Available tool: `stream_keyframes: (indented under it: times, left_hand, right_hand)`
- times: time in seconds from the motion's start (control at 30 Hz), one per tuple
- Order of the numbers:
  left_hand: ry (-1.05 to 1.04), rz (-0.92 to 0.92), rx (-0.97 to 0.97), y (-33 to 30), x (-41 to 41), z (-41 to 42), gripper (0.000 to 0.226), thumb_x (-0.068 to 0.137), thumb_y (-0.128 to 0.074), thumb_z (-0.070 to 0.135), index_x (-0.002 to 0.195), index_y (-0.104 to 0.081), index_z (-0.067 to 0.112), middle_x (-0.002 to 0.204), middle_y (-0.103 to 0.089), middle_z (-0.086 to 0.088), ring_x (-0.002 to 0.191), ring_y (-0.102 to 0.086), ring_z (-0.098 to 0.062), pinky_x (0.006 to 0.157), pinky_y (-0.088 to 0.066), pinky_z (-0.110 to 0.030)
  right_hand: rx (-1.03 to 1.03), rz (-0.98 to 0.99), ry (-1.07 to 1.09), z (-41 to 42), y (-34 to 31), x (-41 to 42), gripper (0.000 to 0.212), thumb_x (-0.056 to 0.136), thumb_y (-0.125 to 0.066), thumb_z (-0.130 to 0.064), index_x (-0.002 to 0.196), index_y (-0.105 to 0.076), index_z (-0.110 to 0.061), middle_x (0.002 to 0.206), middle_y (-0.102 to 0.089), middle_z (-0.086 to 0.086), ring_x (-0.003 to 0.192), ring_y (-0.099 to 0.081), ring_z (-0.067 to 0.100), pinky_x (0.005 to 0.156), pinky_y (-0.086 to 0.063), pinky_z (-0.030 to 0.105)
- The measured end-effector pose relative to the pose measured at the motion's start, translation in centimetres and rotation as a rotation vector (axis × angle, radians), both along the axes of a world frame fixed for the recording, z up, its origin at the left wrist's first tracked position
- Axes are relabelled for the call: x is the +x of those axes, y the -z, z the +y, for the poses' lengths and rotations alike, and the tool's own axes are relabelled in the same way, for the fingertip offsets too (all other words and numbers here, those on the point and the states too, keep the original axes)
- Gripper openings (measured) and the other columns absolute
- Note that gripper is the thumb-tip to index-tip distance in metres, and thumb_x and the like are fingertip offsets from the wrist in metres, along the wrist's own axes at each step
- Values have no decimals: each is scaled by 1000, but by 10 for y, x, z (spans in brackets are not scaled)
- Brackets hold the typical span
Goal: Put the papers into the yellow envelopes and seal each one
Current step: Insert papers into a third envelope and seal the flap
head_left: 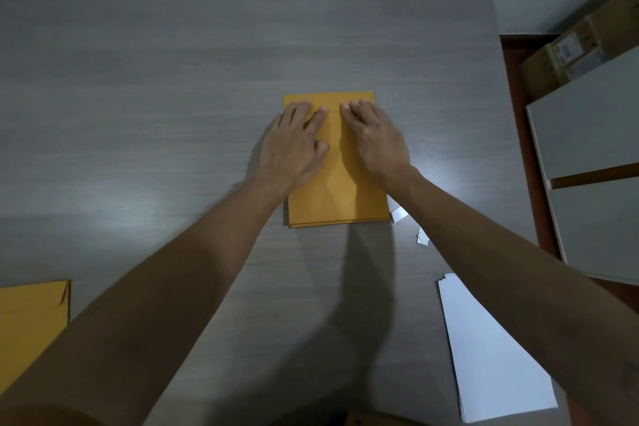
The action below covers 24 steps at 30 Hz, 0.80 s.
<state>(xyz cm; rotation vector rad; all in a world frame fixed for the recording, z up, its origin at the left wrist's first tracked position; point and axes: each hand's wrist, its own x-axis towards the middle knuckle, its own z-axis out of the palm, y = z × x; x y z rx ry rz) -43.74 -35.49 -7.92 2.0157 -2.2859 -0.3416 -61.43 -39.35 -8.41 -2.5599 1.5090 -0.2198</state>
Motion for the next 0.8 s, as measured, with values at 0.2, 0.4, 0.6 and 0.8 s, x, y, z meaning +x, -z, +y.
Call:
stream_keyframes:
  times: [0.2,0.4,0.6,0.8]
  left_hand:
    - [-40,31,36,-1,-5,0,61,96,-39,36,153,-26,17,157,-26,-10,147,-18,-27,119,-22,-43]
    - [-79,130,47,-2,-4,2,62,94,-42,31,152,-28,14,159,-25,-11,148,-17,-27,121,-19,-42]
    - [-69,125,62,-3,-4,3,62,95,-42,31,152,-26,12,159,-23,-9,149,-14,-26,121,-16,-43]
    - [-114,146,90,-13,-7,0,61,88,-51,33,144,-36,11,154,-33,-8,144,-26,-25,119,-21,-46]
  right_hand:
    - [79,46,28,2,1,4,49,103,-33,-9,151,-25,-7,155,-32,11,147,-22,28,120,-15,37]
    - [92,34,47,5,1,7,50,102,-32,-6,151,-23,-5,156,-29,13,148,-18,27,122,-11,37]
    - [95,71,58,5,0,10,50,102,-33,-6,151,-23,-4,156,-29,13,148,-19,28,122,-12,38]
    - [91,152,95,7,-5,19,55,99,-42,-9,151,-22,-6,156,-28,13,148,-17,28,122,-14,39]
